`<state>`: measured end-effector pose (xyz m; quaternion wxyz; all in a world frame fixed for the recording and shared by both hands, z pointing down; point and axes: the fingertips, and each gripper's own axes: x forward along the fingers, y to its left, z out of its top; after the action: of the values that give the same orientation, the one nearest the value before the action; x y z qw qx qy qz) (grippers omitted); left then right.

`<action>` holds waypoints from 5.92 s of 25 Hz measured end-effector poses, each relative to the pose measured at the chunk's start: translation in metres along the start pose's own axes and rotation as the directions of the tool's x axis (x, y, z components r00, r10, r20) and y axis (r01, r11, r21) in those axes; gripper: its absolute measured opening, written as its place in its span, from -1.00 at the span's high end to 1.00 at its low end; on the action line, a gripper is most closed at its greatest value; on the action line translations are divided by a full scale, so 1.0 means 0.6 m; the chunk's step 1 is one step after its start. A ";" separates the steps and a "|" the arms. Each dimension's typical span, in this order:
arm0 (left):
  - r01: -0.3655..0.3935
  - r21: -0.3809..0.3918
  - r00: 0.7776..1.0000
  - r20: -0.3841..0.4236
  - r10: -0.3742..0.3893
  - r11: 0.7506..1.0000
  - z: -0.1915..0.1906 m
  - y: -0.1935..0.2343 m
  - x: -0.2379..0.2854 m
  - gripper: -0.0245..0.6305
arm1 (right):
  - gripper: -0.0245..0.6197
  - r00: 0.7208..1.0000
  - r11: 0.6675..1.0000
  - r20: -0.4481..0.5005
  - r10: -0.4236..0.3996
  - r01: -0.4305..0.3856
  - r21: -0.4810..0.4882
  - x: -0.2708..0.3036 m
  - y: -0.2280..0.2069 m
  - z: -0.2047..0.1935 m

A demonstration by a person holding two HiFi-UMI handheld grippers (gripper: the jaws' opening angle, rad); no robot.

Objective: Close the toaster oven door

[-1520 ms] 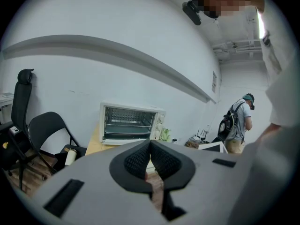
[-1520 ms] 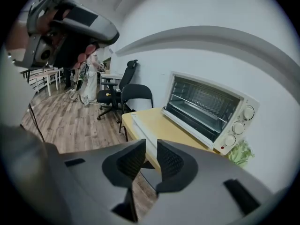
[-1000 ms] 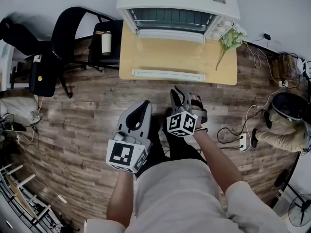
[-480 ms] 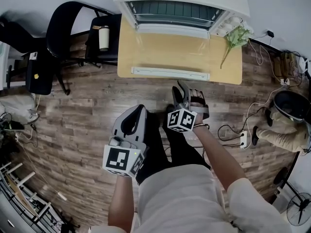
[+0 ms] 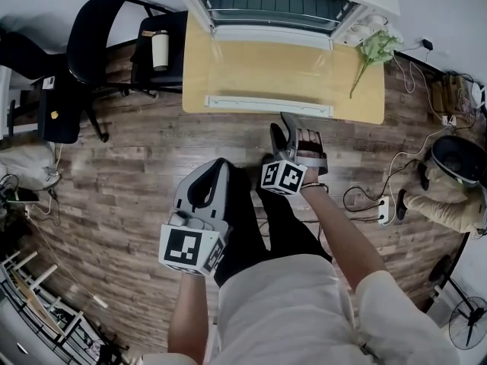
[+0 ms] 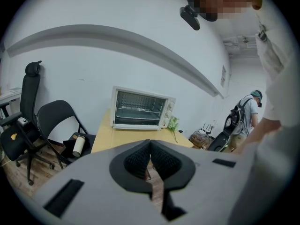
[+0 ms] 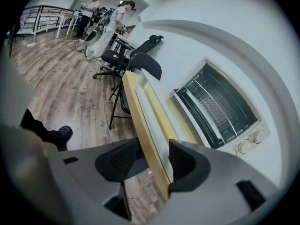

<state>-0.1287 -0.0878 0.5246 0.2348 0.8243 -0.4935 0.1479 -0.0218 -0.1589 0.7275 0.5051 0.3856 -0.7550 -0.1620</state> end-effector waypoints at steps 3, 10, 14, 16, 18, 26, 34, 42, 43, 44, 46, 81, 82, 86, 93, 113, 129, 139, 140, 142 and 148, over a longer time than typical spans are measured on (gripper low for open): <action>-0.009 0.002 1.000 -0.016 0.009 1.000 -0.006 0.008 -0.001 0.90 | 0.31 1.000 1.000 0.006 -0.021 0.021 -0.022 0.005 0.000 0.002; -0.016 0.000 0.999 -0.039 0.016 1.000 -0.015 0.013 0.005 0.90 | 0.12 0.998 0.994 -0.005 -0.057 0.057 -0.096 0.018 0.009 -0.006; -0.012 0.009 0.999 -0.045 0.013 1.000 -0.017 0.013 0.006 0.90 | 0.13 0.998 0.992 -0.020 -0.059 0.056 -0.112 0.026 0.010 -0.016; -0.014 0.012 0.999 -0.044 0.015 1.000 -0.016 0.012 0.006 0.90 | 0.12 0.998 0.991 -0.019 -0.058 0.055 -0.126 0.028 0.010 -0.020; -0.017 0.010 0.999 -0.041 0.017 1.000 -0.013 0.011 0.008 0.90 | 0.13 0.998 0.989 -0.014 -0.056 0.054 -0.137 0.029 0.009 -0.021; -0.015 0.010 0.999 -0.038 0.016 1.000 -0.009 0.004 0.009 0.90 | 0.31 0.999 0.987 -0.010 -0.051 0.049 -0.151 0.024 0.003 -0.020; -0.023 0.018 0.999 -0.026 0.024 1.000 0.005 0.006 0.007 0.90 | 0.34 0.998 0.987 -0.015 -0.059 0.057 -0.149 0.014 -0.011 -0.009; -0.020 0.022 1.000 -0.018 0.020 1.000 0.014 -0.003 0.009 0.90 | 0.52 0.996 0.982 0.011 -0.093 0.094 -0.161 -0.005 -0.045 0.006; -0.019 0.022 1.000 -0.017 0.020 1.000 0.015 -0.004 0.010 0.90 | 0.55 0.995 0.982 0.013 -0.099 0.099 -0.161 -0.006 -0.050 0.008; -0.019 0.022 1.000 -0.016 0.020 1.000 0.017 -0.005 0.010 0.90 | 0.57 0.995 0.981 0.015 -0.103 0.104 -0.161 -0.007 -0.054 0.009; -0.021 0.023 1.000 -0.013 0.022 1.000 0.021 -0.006 0.009 0.90 | 0.59 0.993 0.980 0.018 -0.112 0.114 -0.163 -0.010 -0.060 0.012; -0.048 0.068 0.996 0.081 0.043 0.997 0.116 -0.021 -0.018 0.90 | 0.68 0.994 0.983 0.052 -0.091 0.098 -0.153 -0.070 -0.162 0.061; -0.048 0.070 0.996 0.084 0.042 0.996 0.119 -0.023 -0.020 0.90 | 0.68 0.994 0.983 0.054 -0.093 0.100 -0.154 -0.072 -0.166 0.062; -0.050 0.079 0.994 0.102 0.042 0.996 0.134 -0.025 -0.029 0.90 | 0.69 0.993 0.981 0.061 -0.101 0.110 -0.160 -0.080 -0.182 0.073; -0.050 0.087 0.990 0.134 0.038 0.995 0.159 -0.029 -0.033 0.90 | 0.69 0.990 0.977 0.070 -0.124 0.135 -0.165 -0.088 -0.212 0.087; -0.049 0.118 0.976 0.218 0.022 0.992 0.233 -0.028 -0.045 0.90 | 0.68 0.979 0.964 0.082 -0.188 0.200 -0.177 -0.093 -0.301 0.121; -0.041 0.138 0.967 0.256 0.005 0.990 0.277 -0.028 -0.038 0.90 | 0.68 0.978 0.963 0.092 -0.186 0.200 -0.179 -0.084 -0.351 0.140; -0.032 0.148 0.965 0.264 -0.008 0.989 0.289 -0.029 -0.031 0.90 | 0.68 0.980 0.969 0.115 -0.164 0.182 -0.166 -0.075 -0.384 0.151; -0.030 0.148 0.965 0.264 -0.010 0.989 0.289 -0.029 -0.030 0.90 | 0.68 0.980 0.970 0.114 -0.163 0.181 -0.164 -0.074 -0.387 0.152; -0.030 0.147 0.965 0.264 -0.010 0.989 0.290 -0.027 -0.029 0.90 | 0.67 0.980 0.971 0.116 -0.162 0.180 -0.160 -0.071 -0.392 0.154; -0.030 0.147 0.965 0.260 -0.010 0.989 0.291 -0.025 -0.023 0.90 | 0.66 0.981 0.973 0.120 -0.150 0.168 -0.157 -0.064 -0.409 0.157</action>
<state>-0.1198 -0.1644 0.3665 0.1049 0.8493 -0.5117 0.0761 0.0047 -0.3035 0.5061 0.4794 0.3922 -0.7316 -0.2849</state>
